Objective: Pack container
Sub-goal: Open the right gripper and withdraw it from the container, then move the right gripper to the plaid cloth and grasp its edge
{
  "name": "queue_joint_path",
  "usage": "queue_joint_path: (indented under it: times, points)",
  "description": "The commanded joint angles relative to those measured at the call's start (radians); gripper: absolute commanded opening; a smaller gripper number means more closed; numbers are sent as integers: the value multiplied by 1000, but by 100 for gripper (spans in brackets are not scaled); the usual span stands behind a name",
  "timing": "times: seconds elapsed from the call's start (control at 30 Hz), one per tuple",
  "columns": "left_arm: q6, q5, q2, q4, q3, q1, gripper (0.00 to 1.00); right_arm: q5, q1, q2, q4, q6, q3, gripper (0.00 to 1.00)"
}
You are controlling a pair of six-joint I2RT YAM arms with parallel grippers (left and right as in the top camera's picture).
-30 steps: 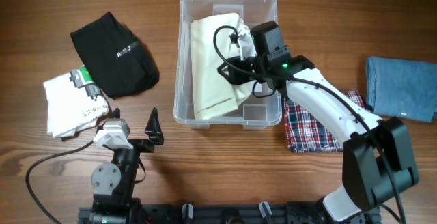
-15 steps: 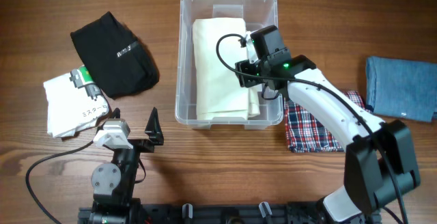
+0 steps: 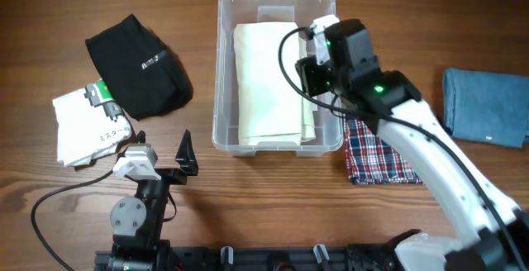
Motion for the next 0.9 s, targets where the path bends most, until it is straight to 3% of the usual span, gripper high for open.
queue_joint_path:
  times: [0.0,0.2,0.33,0.4,0.57,0.7,0.87]
  points:
    - [16,9,-5,1,-6,6,100,69,-45,-160,-80,102,25,60]
    - [16,9,-5,1,-6,6,100,67,-259,-292,-321,204,25,61]
    - [16,9,-5,1,-6,6,100,44,-447,-290,-471,202,24,74]
    - [16,9,-5,1,-6,6,100,20,-537,-271,-526,189,24,75]
    - [16,9,-5,1,-6,6,100,-76,-731,-196,-566,121,3,78]
    - [16,9,-5,1,-6,6,100,-90,-849,-109,-568,115,-29,90]
    - [16,9,-5,1,-6,6,100,-90,-895,-40,-558,100,-87,92]
